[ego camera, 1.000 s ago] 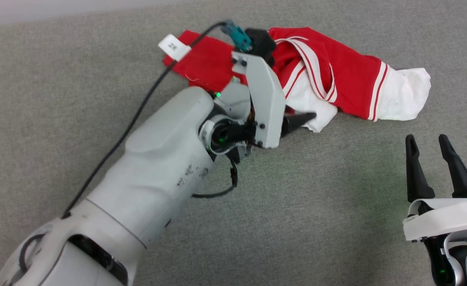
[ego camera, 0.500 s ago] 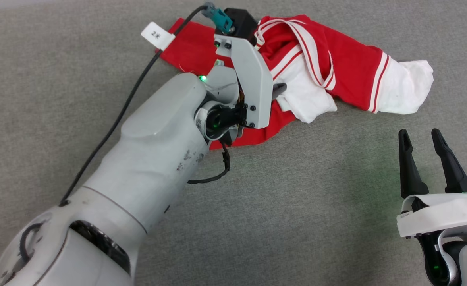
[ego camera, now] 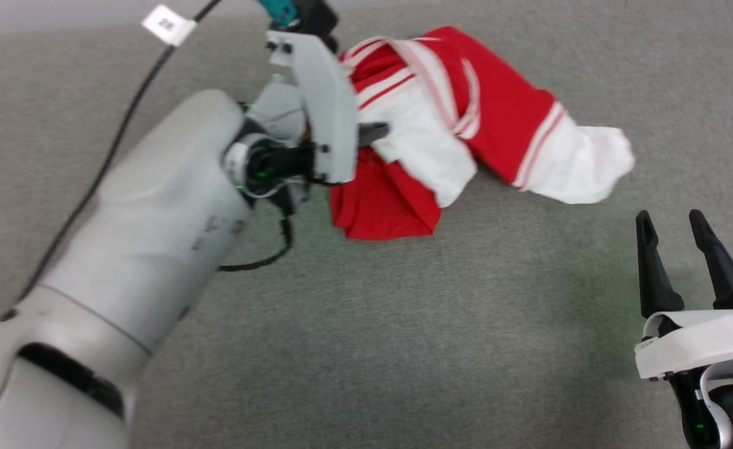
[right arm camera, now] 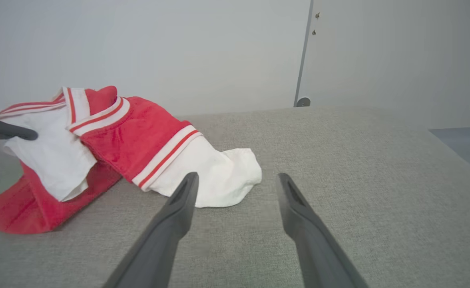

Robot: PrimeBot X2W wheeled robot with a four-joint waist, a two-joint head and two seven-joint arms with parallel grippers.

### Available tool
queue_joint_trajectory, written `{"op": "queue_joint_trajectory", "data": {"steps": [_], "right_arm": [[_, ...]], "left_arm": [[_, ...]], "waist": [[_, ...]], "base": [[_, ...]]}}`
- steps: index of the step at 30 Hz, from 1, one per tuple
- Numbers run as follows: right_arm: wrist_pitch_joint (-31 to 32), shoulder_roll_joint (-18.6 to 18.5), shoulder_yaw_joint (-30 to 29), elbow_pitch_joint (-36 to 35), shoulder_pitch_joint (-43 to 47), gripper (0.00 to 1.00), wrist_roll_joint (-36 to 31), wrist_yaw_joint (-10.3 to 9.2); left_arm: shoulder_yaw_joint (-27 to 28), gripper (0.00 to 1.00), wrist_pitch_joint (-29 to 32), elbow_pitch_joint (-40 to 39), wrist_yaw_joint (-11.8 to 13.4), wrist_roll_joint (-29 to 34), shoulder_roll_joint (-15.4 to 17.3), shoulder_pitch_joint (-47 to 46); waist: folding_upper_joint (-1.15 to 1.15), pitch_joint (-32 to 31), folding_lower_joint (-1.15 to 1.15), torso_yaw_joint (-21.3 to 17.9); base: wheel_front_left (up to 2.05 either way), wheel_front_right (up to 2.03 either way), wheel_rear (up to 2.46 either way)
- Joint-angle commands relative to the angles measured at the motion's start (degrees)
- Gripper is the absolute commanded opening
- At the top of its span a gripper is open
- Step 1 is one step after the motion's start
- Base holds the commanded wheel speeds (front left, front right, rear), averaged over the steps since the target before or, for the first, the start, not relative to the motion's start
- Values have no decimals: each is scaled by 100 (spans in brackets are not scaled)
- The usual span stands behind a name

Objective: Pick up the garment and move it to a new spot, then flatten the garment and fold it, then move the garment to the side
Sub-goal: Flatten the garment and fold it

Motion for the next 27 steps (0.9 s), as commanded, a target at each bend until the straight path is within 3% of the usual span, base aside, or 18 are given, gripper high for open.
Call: {"op": "queue_joint_trajectory", "data": {"steps": [1, 5, 10, 12, 13, 14, 21, 27], "right_arm": [[28, -29, -9, -53, 61, 100, -38, -6], [153, -37, 17, -190, 100, 100, -51, -6], [221, -57, 7, -313, 92, 100, -42, -6], [255, -65, -36, -365, 119, 100, -57, -6], [274, -68, -64, -386, 138, 100, -62, -6], [282, -69, -97, -410, 161, 100, -75, -6], [346, -44, -136, -447, 243, 100, -102, -6], [379, -23, -151, -476, 322, 100, -122, -6]], "left_arm": [[-55, 0, 85, 15, -23, 29, 86, -34], [-281, 0, 323, 138, 37, 235, 408, 139], [-361, 0, 82, 354, 52, 357, 460, 314], [-377, 46, -17, 413, 37, 404, 466, 296], [-382, 96, -58, 416, 31, 414, 468, 277], [-395, 100, -94, 400, 19, 440, 471, 248], [-608, 100, -44, -81, -23, 659, 698, 39], [-868, 100, 473, -895, 27, 690, 804, 92]], "waist": [[0, -191, 0, 223], [0, -171, 0, 303], [0, -104, 0, 320], [0, -99, 0, 338], [0, -108, 0, 358], [0, -120, 0, 383], [0, -281, 0, 571], [0, -361, 0, 651]], "base": [[0, 0, 0], [0, 0, 0], [0, 0, 0], [0, 0, 0], [0, 0, 0], [0, 0, 0], [0, 0, 0], [0, 0, 0]]}}
